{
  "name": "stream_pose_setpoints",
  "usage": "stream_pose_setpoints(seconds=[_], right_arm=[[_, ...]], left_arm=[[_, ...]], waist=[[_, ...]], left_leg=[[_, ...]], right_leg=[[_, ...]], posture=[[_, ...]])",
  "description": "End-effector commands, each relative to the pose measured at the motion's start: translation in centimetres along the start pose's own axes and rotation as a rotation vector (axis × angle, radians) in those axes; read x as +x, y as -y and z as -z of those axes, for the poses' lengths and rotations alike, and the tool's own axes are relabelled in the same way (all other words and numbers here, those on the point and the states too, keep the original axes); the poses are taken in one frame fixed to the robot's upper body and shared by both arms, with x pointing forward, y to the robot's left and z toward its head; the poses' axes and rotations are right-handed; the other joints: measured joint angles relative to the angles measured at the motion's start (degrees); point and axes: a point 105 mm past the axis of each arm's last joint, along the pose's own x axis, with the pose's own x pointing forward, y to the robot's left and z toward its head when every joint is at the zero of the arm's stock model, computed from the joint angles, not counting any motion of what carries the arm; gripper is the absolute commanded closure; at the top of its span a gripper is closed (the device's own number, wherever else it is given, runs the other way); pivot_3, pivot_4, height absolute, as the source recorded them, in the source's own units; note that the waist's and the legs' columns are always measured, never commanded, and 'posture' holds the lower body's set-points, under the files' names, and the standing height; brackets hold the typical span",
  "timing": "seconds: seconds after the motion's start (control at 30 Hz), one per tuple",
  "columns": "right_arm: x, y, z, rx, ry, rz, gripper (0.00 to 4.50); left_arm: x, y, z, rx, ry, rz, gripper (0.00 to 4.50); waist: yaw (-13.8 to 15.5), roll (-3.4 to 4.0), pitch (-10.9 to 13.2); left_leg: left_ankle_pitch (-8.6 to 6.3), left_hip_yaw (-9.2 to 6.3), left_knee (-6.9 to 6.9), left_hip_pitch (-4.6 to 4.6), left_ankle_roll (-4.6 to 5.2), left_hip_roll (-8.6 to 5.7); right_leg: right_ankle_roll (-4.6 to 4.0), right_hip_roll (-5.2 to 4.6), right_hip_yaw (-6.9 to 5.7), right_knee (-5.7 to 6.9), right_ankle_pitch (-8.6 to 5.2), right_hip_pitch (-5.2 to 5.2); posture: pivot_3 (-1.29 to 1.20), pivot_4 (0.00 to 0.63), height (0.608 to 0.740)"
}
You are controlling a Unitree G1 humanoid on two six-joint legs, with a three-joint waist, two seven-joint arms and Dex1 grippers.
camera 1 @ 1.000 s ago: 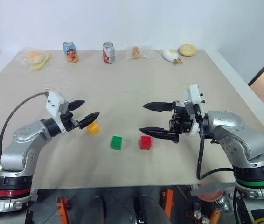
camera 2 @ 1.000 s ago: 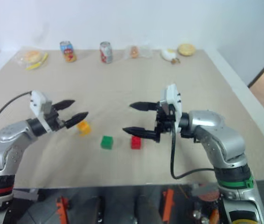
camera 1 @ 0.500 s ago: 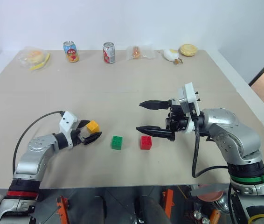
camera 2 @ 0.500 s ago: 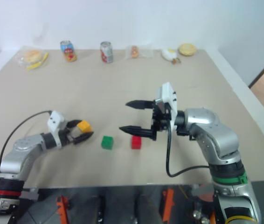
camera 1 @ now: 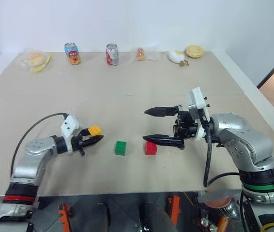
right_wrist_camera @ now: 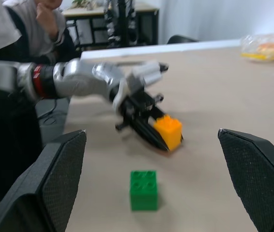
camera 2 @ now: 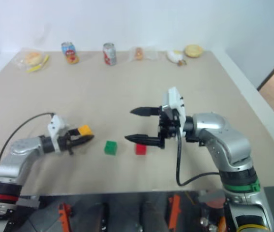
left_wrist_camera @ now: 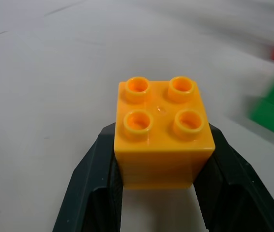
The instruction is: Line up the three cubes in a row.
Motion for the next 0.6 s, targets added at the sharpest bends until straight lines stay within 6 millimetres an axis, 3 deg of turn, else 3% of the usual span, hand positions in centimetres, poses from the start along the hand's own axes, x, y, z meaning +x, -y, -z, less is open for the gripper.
stream_pose_setpoints(seconds=[0.03, 0.27, 0.6], right_arm=[[-0.1, -0.9, -0.8, -0.036, 0.004, -0.066, 0.0], [0.4, -1.2, -0.5, -0.037, 0.0, -0.087, 0.0], [0.0, -1.5, -0.3, -0.034, -0.012, -0.067, 0.0]], left_arm=[[-2.0, 0.2, -0.5, 0.072, -0.016, 0.121, 3.16], [-2.0, 0.9, 0.2, 0.17, -0.068, 0.284, 3.16], [-1.0, 1.6, 1.3, 0.121, -0.087, 0.353, 3.16]], waist=[[0.0, 0.0, 0.0], [0.09, 0.0, 0.0], [0.08, 0.0, 0.0]], left_leg=[[0.0, 0.0, -0.02, 0.01, 0.0, 0.01], [0.0, 0.03, -0.01, -0.05, 0.0, 0.0], [0.0, 0.04, -0.02, -0.18, 0.01, 0.04]], right_leg=[[-0.03, 0.01, -0.01, 0.0, -0.02, -0.01], [-0.04, -0.04, 0.0, -0.01, -0.03, -0.04], [-0.01, 0.02, 0.0, 0.04, -0.01, -0.28]], posture=[[0.0, 0.15, 0.74], [0.0, 0.15, 0.74], [0.0, 0.15, 0.74]])
